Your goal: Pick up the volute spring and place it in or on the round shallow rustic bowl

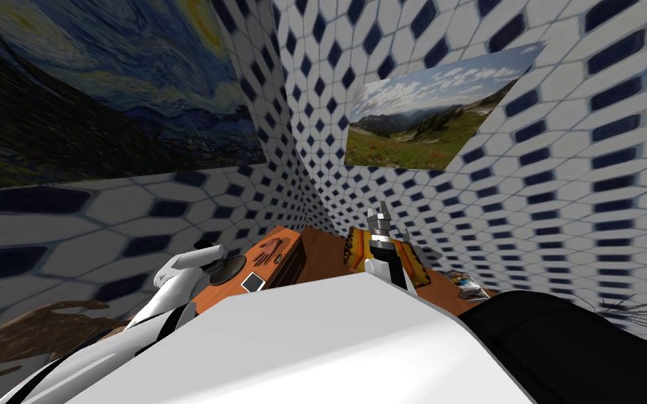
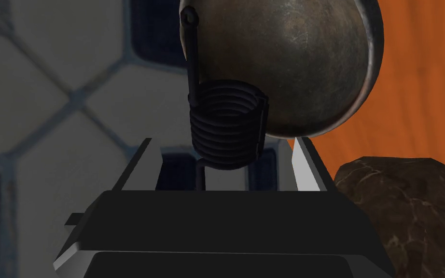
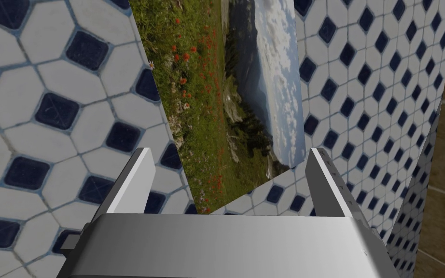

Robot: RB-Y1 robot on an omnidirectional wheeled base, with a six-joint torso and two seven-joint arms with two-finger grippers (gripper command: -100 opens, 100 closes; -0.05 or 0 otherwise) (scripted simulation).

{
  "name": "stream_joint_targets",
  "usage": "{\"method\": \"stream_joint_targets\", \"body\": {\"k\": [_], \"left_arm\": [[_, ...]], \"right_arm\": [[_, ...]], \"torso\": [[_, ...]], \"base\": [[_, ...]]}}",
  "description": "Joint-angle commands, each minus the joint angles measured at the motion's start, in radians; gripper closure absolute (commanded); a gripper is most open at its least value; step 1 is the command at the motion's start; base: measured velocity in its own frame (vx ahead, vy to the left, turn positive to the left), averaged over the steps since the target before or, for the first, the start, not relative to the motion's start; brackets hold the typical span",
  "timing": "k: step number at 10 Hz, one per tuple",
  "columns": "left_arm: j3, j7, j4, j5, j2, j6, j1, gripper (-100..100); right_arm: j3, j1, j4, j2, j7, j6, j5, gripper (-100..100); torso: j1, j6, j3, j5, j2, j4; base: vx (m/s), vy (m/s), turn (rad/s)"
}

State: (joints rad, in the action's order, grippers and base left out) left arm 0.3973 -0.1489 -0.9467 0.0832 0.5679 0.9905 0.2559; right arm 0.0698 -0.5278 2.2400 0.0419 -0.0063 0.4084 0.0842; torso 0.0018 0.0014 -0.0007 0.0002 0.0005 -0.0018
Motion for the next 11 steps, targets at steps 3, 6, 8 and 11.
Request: {"method": "stream_joint_targets", "body": {"k": [3, 6, 8, 11], "left_arm": [[0.0, 0.0, 0.0, 0.0, 0.0, 0.0, 0.0, -100], [0.006, 0.003, -0.023, 0.005, 0.012, 0.035, 0.006, -100], [0.014, 0.008, -0.057, 0.013, 0.029, 0.086, 0.015, -100], [0.022, 0.013, -0.091, 0.021, 0.047, 0.138, 0.025, -100]], "right_arm": [[0.0, 0.0, 0.0, 0.0, 0.0, 0.0, 0.0, 0], [0.0, 0.0, 0.0, 0.0, 0.0, 0.0, 0.0, 0], [0.0, 0.0, 0.0, 0.0, 0.0, 0.0, 0.0, 0], [0.0, 0.0, 0.0, 0.0, 0.0, 0.0, 0.0, 0]], "torso": [[-0.001, 0.0, -0.001, 0.0, -0.001, 0.0], [-0.001, 0.0, -0.001, 0.0, -0.001, 0.0], [-0.002, 0.0, 0.0, -0.001, 0.0, 0.0], [-0.002, 0.0, 0.001, -0.001, 0.001, 0.0]], "base": [[0.0, 0.0, 0.0], [-0.006, -0.001, -0.009], [-0.041, -0.012, -0.033], [-0.035, -0.006, -0.022]]}}
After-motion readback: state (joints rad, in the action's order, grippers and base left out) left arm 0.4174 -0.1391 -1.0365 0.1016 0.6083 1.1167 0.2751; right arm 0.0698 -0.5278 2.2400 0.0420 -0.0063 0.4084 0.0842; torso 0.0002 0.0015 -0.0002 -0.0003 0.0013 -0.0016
